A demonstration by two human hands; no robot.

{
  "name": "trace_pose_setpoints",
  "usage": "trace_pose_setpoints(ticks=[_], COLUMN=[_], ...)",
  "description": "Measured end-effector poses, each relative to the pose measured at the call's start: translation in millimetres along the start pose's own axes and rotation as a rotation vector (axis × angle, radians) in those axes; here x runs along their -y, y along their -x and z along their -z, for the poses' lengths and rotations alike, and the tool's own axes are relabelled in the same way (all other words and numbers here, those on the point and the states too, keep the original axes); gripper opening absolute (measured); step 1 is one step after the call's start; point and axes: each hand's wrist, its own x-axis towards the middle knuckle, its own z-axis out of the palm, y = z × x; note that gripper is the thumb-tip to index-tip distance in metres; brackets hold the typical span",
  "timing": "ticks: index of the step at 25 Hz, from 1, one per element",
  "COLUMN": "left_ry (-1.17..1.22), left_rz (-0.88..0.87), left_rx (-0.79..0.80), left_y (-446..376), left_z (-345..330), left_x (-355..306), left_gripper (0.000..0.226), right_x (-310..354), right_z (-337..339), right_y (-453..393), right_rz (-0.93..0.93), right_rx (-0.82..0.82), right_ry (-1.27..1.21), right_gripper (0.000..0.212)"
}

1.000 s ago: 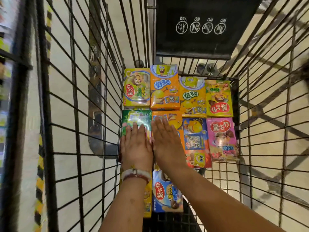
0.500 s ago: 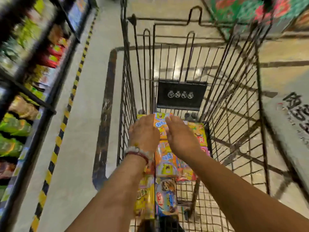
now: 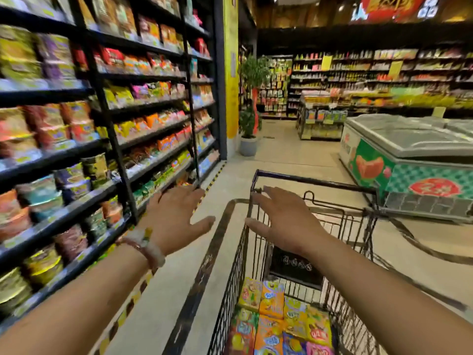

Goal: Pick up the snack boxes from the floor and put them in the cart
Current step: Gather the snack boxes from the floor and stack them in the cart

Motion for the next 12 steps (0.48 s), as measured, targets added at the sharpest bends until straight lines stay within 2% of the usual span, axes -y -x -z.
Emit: trace_pose_setpoints(ticks=[8, 12], left_ry=[-0.07, -0.147], left_rz=[0.296, 0.455], left_rx=[0.016, 0.015], left_y=[154, 231], left_z=[61, 84], left_x=[11, 38], left_gripper=[0.099, 0.1], right_x=[91, 159], right_z=[18, 21], right_y=[29, 43], right_rz=[0.305, 0.494], right_rx=[0.085, 0.039], right_ry=[-0.116, -0.109], right_gripper=[0.07, 0.069])
